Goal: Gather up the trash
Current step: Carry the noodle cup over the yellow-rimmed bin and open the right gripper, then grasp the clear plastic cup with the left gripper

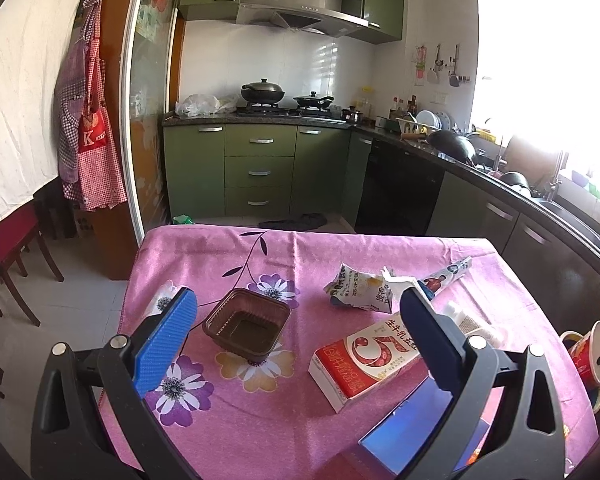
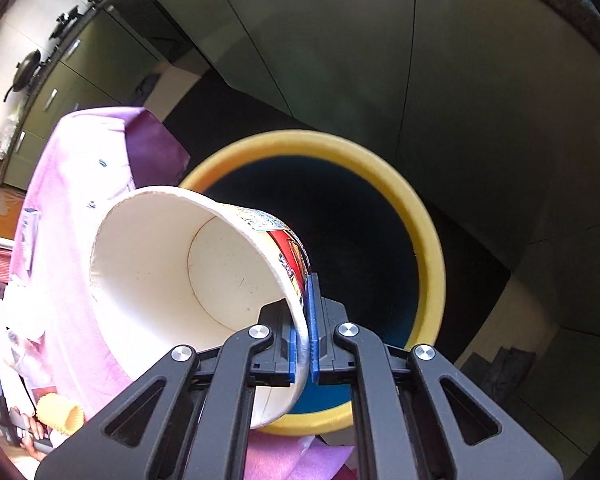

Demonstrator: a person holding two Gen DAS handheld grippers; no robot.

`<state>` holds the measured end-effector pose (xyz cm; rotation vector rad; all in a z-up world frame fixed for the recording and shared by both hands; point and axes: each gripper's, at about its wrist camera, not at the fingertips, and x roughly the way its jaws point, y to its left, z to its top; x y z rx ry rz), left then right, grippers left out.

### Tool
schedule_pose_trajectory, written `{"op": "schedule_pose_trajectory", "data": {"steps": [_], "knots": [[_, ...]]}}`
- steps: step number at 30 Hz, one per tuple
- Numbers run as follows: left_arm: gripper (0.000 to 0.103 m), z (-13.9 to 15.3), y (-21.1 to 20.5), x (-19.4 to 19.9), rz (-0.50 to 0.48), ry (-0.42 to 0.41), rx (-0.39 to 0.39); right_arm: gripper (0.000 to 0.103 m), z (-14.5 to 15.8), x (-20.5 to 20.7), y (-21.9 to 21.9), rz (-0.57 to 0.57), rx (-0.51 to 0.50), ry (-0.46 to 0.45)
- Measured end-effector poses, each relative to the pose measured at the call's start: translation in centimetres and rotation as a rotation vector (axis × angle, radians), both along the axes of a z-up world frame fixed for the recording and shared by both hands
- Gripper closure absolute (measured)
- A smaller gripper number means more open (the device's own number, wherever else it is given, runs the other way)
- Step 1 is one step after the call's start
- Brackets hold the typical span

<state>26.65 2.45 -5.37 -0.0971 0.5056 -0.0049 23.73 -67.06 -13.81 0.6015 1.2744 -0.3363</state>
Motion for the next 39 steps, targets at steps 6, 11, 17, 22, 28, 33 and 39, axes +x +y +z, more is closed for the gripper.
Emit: {"op": "schedule_pose_trajectory", "data": {"steps": [6, 11, 17, 22, 28, 33, 39], "knots": [[0.006, -0.3, -0.6, 0.1, -0.037, 0.018, 0.000, 0.091, -2.2, -0.7, -1.3, -0.003, 0.017, 0.038], [0.006, -0.7, -1.7, 0.1, -0.086, 0.027, 0.027, 0.076, -1.8, -1.1, -1.2, -0.008, 0.018, 0.016], [0.006, -1.0, -3.9, -0.1, -0.207, 0.066, 0.053, 0.072, 0.2, -2.9, 0.1, 0.018, 0.027, -0.031], [0.006, -0.1, -6.3, -0.4, -0.407, 0.106, 0.052, 0.069, 1.8, -4.0, 1.7, 0.063, 0.052, -0.075], [0.006, -0.1, -9.5, 0.7, -0.651, 0.185, 0.119, 0.066, 3.6, -5.6, 4.5, 0.128, 0.080, -0.142], [0.006, -1.0, -12.4, 1.4, -0.827, 0.255, 0.162, 0.059, 5.6, -8.0, 8.1, 0.195, 0.089, -0.222], [0.007, -2.5, -14.1, 2.1, -0.925, 0.344, 0.160, 0.057, 7.3, -11.5, 11.9, 0.274, 0.075, -0.267]]}}
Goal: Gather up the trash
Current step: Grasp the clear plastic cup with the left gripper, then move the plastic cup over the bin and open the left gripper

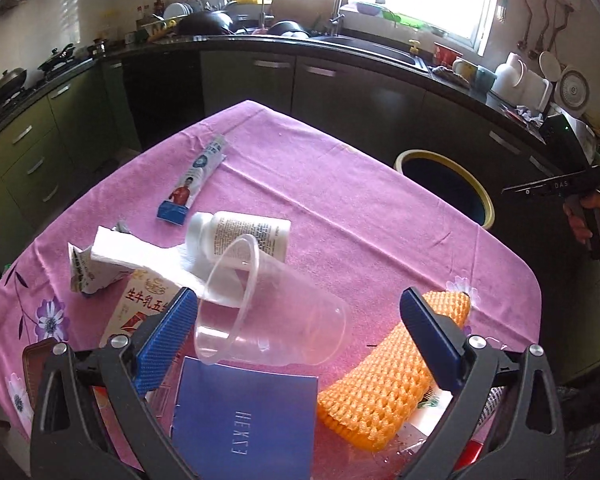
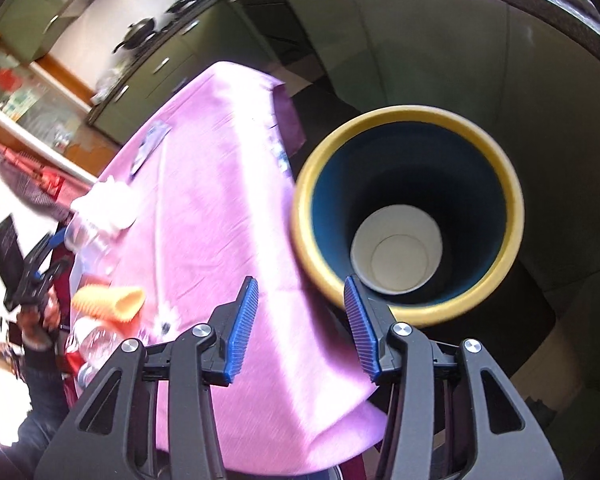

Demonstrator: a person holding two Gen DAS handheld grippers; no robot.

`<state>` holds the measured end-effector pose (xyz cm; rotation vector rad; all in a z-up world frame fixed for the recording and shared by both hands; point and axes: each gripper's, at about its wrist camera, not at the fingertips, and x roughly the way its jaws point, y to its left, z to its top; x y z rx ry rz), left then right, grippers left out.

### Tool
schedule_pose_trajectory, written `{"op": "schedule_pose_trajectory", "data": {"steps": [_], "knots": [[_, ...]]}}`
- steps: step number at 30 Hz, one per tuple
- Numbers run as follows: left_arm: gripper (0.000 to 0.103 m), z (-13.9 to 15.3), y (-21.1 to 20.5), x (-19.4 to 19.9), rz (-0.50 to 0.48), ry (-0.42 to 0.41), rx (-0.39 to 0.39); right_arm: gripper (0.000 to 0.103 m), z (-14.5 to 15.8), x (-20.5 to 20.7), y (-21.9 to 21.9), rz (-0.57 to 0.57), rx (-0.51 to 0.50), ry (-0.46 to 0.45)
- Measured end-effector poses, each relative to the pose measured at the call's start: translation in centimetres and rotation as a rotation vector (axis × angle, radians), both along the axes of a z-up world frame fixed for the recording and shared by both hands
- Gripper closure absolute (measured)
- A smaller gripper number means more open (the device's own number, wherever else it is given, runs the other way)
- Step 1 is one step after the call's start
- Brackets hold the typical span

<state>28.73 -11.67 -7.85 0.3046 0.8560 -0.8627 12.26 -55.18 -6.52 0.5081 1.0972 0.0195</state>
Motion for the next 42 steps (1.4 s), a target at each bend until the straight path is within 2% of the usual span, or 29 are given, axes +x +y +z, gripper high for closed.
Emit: {"op": "schedule_pose_trajectory", "data": {"steps": [2, 8, 14, 16, 18, 26, 32, 38, 42], "knots": [[0.010, -0.2, -0.1, 0.1, -0.020, 0.034, -0.008, 0.057, 0.2, -0.7, 1.0, 0.010, 0.005, -0.006], [0.034, -0.4, 0.1, 0.4, -0.044, 0.097, -0.019, 0.057, -0.4, -0.6, 2.1, 0.024, 0.021, -0.007], [0.070, -0.1, -0.4, -0.4, -0.059, 0.096, 0.003, 0.057, -1.1, -0.6, 1.8, 0.024, 0.034, -0.004], [0.089, 0.1, -0.6, -0.7, -0.060, 0.088, 0.005, 0.057, -1.4, -0.8, 1.6, 0.023, 0.038, -0.006], [0.096, 0.4, -0.8, -1.1, -0.068, 0.080, -0.002, 0.057, -1.6, -0.8, 1.4, 0.023, 0.045, -0.006], [0.098, 2.0, -1.3, -2.1, -0.048, 0.016, 0.010, 0.057, -2.0, -1.0, 0.9, 0.023, 0.068, -0.032], [0.098, 4.3, -2.6, -3.2, -0.032, -0.026, 0.002, 0.057, -1.5, -2.0, 0.8, 0.013, 0.082, -0.085], [0.098, 8.2, -6.8, -5.8, -0.090, -0.072, -0.036, 0.057, -0.3, -4.9, 0.4, -0.020, 0.052, -0.164], [0.098, 10.0, -11.4, -7.1, -0.171, -0.044, -0.066, 0.056, 0.2, -7.5, -0.7, -0.072, 0.020, -0.203]]}}
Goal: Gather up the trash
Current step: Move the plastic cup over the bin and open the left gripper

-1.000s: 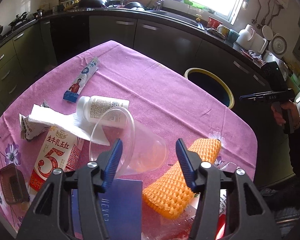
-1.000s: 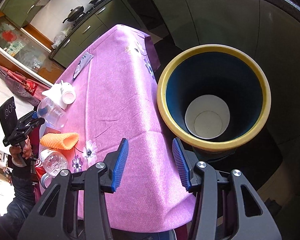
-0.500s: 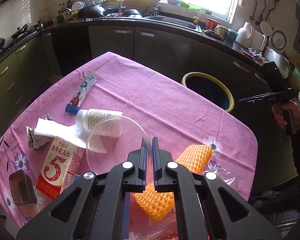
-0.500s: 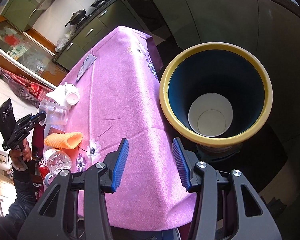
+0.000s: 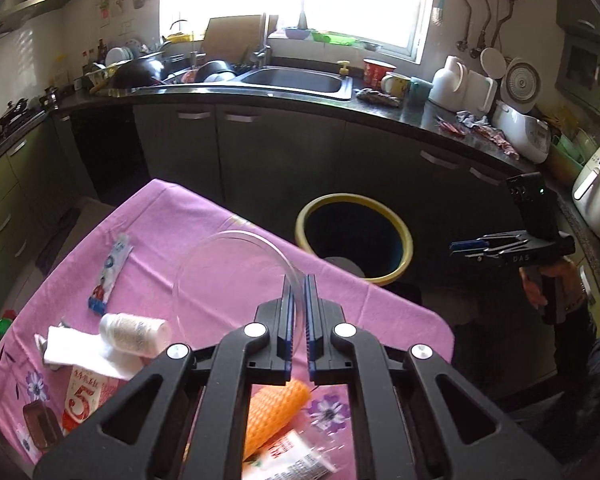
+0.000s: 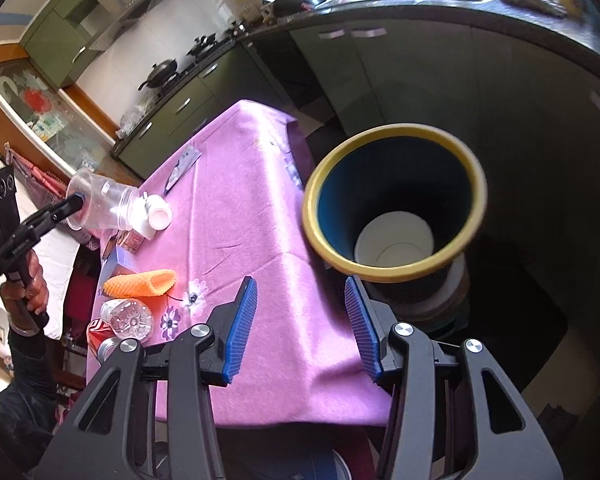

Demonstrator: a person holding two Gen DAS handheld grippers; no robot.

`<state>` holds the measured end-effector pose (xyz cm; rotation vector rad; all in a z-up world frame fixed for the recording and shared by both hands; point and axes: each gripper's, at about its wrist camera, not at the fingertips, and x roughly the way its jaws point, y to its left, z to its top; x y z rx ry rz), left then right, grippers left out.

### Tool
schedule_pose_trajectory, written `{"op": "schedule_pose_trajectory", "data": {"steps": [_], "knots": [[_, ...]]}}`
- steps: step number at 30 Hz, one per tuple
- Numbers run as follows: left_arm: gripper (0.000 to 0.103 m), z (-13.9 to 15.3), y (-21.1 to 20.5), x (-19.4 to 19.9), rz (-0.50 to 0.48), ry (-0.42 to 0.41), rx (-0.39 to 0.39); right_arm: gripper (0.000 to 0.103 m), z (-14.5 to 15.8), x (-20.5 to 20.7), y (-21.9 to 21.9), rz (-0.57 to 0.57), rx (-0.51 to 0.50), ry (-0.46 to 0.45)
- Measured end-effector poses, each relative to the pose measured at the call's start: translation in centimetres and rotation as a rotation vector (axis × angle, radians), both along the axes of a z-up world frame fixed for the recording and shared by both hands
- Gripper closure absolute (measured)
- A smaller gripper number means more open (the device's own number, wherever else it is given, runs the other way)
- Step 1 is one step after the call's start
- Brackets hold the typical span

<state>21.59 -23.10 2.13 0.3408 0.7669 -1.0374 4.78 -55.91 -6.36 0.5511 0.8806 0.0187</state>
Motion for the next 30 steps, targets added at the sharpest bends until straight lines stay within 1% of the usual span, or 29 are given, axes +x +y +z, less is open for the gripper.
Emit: {"op": "schedule_pose_trajectory", "data": {"steps": [3, 6, 10, 14, 18, 20, 24, 26, 27, 28, 30], "knots": [[0.098, 0.1, -4.5, -0.8, -0.059, 0.020, 0.014, 0.052, -0.2, -1.9, -1.2, -0.036, 0.006, -0.024], [0.098, -0.8, -9.6, -1.2, -0.103, 0.027, 0.050, 0.052, -0.8, -3.7, -2.5, -0.068, 0.005, -0.032], [0.098, -3.4, -16.4, -1.1, -0.146, 0.069, 0.105, 0.052, -1.6, -6.0, -4.4, -0.110, 0.018, -0.051], [0.098, -6.9, -22.8, -0.9, -0.169, 0.106, 0.183, 0.052, -3.0, -7.9, -6.5, -0.150, 0.059, -0.059], [0.098, -10.4, -27.4, -0.1, -0.154, 0.149, 0.249, 0.052, -4.5, -8.5, -7.9, -0.171, 0.095, -0.046], [0.098, -12.2, -29.0, 0.5, -0.130, 0.148, 0.280, 0.052, -5.1, -8.6, -8.3, -0.173, 0.106, -0.043], [0.098, -15.5, -31.2, 1.7, -0.094, 0.181, 0.344, 0.052, -5.9, -8.6, -8.7, -0.163, 0.114, -0.040], [0.094, -16.7, -31.8, 2.0, -0.076, 0.167, 0.368, 0.051, -6.2, -8.3, -8.8, -0.152, 0.116, -0.036], [0.085, -17.0, -31.9, 2.2, -0.069, 0.165, 0.375, 0.051, -6.3, -8.1, -8.7, -0.149, 0.117, -0.035], [0.073, -17.2, -32.0, 2.2, -0.064, 0.164, 0.373, 0.051, -6.4, -7.9, -8.7, -0.144, 0.117, -0.032], [0.063, -16.8, -31.7, 2.2, -0.051, 0.150, 0.364, 0.051, -6.3, -7.7, -8.4, -0.133, 0.116, -0.032]]}}
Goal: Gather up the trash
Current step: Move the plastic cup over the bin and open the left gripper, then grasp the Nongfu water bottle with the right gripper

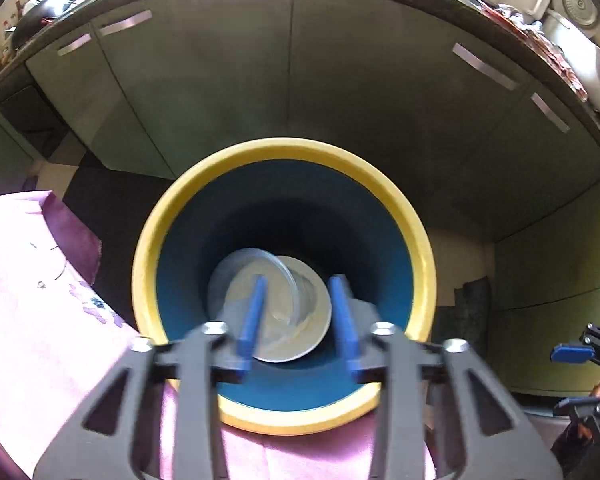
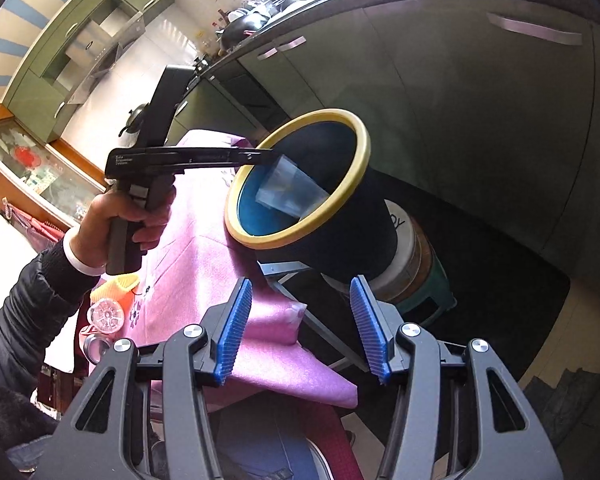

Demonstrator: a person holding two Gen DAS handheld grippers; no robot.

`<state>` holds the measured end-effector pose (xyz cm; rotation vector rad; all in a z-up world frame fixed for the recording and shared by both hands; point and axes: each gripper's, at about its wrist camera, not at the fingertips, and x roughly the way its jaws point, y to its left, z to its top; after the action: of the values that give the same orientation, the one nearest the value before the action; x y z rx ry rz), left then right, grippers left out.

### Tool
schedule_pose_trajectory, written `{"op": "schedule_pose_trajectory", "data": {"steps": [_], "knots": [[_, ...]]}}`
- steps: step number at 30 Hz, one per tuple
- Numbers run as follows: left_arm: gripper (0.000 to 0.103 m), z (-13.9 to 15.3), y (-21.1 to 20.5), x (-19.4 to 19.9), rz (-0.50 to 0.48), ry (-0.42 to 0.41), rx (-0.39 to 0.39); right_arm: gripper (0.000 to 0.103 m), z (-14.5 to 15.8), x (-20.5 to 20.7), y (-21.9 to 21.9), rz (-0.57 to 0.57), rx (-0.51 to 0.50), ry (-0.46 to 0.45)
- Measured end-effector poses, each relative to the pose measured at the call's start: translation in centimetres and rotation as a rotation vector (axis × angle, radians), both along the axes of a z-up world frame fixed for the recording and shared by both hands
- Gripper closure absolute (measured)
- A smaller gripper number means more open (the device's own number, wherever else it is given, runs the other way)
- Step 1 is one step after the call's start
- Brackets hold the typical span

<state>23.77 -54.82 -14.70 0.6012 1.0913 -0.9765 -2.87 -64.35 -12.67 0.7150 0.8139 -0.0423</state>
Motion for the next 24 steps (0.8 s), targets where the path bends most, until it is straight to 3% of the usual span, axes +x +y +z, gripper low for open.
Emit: {"op": "schedule_pose_trajectory", "data": {"steps": [4, 8, 10, 14, 17, 24], "knots": [[0.063, 2.9, 2.2, -0.4, 0.016, -0.018, -0.066, 0.051, 0.4, 0.7, 0.7, 0.022, -0.015, -0.003], [0.059, 8.4, 6.9, -2.1, 0.055, -0.089, -0.193, 0.050, 1.0, 1.2, 1.7, 0.046, -0.026, -0.019], [0.046, 11.0, 10.2, -2.9, 0.093, -0.137, -0.256, 0.050, 1.3, 1.7, 2.5, 0.066, -0.031, -0.028], [0.035, 15.5, 18.1, -5.2, 0.203, -0.218, -0.370, 0.050, 2.2, 2.7, 4.6, 0.115, -0.049, -0.052], [0.027, 17.1, 24.5, -6.8, 0.301, -0.263, -0.418, 0.048, 3.0, 3.5, 6.5, 0.156, -0.063, -0.074], [0.015, 18.0, 38.3, -12.3, 0.568, -0.415, -0.447, 0.043, 5.5, 6.6, 13.7, 0.318, -0.128, -0.129]]}}
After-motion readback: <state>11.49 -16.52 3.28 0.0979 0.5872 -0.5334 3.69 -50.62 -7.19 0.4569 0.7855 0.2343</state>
